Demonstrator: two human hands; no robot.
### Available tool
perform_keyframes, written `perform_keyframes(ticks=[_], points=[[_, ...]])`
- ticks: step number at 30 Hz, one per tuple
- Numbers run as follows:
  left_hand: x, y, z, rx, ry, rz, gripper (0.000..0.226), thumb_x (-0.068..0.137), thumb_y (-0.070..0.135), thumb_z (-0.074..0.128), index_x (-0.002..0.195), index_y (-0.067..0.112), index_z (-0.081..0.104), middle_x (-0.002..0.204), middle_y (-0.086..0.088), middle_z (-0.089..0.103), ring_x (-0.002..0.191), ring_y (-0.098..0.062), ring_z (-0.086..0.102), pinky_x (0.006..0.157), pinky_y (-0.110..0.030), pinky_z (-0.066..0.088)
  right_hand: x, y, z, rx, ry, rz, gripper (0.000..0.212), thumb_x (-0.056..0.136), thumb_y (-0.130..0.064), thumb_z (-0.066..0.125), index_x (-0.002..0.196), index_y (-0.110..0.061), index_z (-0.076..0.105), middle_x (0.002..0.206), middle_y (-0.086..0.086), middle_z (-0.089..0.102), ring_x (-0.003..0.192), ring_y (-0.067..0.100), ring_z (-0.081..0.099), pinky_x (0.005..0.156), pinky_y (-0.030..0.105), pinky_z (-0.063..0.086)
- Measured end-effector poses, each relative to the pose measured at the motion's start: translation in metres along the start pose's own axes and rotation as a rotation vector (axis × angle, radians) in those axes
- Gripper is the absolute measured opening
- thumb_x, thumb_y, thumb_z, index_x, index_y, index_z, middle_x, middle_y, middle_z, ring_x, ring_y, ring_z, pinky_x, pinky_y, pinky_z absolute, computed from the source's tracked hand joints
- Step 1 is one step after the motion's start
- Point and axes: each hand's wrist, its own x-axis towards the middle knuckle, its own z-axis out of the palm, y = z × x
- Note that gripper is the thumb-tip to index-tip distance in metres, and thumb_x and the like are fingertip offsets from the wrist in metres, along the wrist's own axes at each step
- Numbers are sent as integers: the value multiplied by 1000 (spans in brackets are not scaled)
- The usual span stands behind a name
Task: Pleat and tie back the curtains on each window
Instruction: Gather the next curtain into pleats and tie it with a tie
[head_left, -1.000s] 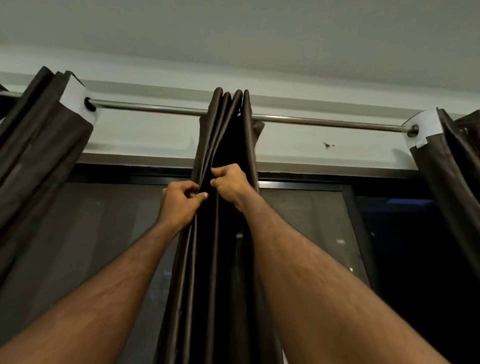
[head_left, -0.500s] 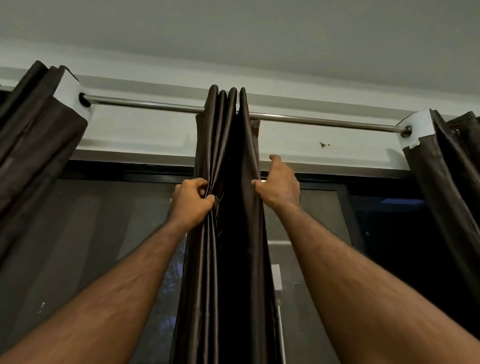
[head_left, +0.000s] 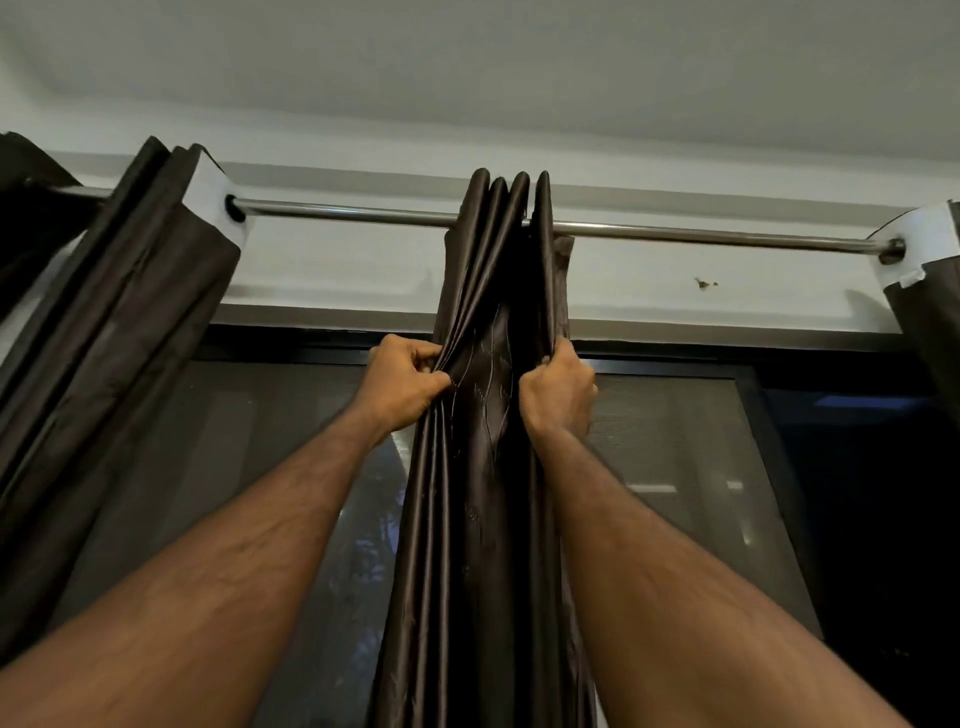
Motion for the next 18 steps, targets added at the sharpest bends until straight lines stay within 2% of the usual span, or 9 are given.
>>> perform_keyframes(ticks=[3, 5, 7, 8, 10, 12, 13, 15, 18], points=[[-1, -9, -8, -28, 17, -11, 25, 82, -3, 73, 100, 13, 79, 52, 16, 60, 45, 5, 51, 48, -8, 40, -10, -39, 34, 160, -246, -57, 30, 99, -10, 50, 122, -12, 69, 119, 16, 69, 109, 30, 63, 89, 27, 47], [-7, -23, -15, -104, 85, -59, 24, 84, -5, 69, 93, 14, 78, 69, 2, 71, 56, 3, 59, 51, -14, 47, -14, -68, 50, 182, -439, -190, 22, 101, -14, 53, 107, -8, 73, 109, 14, 69, 109, 25, 59, 93, 25, 41], [-15, -36, -22, -192, 133, -97, 29, 84, -9, 66, 97, 15, 77, 78, -4, 73, 69, -8, 66, 60, -23, 55, -7, -74, 56, 120, -506, -250, 25, 101, -17, 55, 78, -18, 66, 98, 12, 66, 105, 27, 59, 93, 27, 42], [-17, -42, -26, -223, 134, -101, 33, 84, -10, 66, 99, 17, 77, 80, -2, 74, 73, -10, 68, 66, -25, 57, -3, -70, 58, 74, -502, -270, 27, 100, -17, 55, 73, -19, 62, 98, 14, 69, 104, 30, 63, 95, 32, 49], [-18, -47, -30, -255, 126, -85, 39, 83, -10, 68, 92, 27, 76, 81, -1, 74, 75, -11, 68, 72, -25, 58, -5, -54, 56, 21, -468, -275, 17, 97, -22, 57, 91, -17, 72, 104, 13, 73, 103, 33, 66, 95, 41, 55], [-17, -46, -28, -247, 118, -50, 39, 83, -8, 69, 90, 31, 75, 87, -8, 72, 78, -14, 65, 75, -29, 54, -22, -41, 52, -5, -447, -270, 24, 91, -28, 62, 112, -23, 74, 107, 6, 75, 105, 29, 68, 93, 39, 56], [-19, -45, -25, -239, 103, -34, 36, 84, -7, 68, 95, 26, 76, 91, -9, 72, 80, -13, 65, 77, -28, 53, -34, -37, 50, 6, -464, -268, 28, 88, -29, 64, 115, -26, 74, 106, 3, 76, 104, 26, 69, 92, 37, 57], [-29, -42, -21, -243, 68, -24, 32, 85, -7, 68, 110, 13, 74, 98, -6, 74, 82, -4, 68, 78, -19, 54, -61, -30, 48, 83, -476, -239, 31, 80, -28, 64, 110, -27, 75, 99, -1, 76, 98, 21, 70, 90, 39, 59], [-59, -42, -16, -324, 53, -42, 29, 85, -5, 72, 110, 8, 72, 93, 3, 73, 79, 4, 69, 74, -14, 53, -97, -18, 42, 151, -377, -190, 16, 81, -21, 62, 96, -20, 69, 89, 0, 71, 88, 22, 68, 82, 44, 61]])
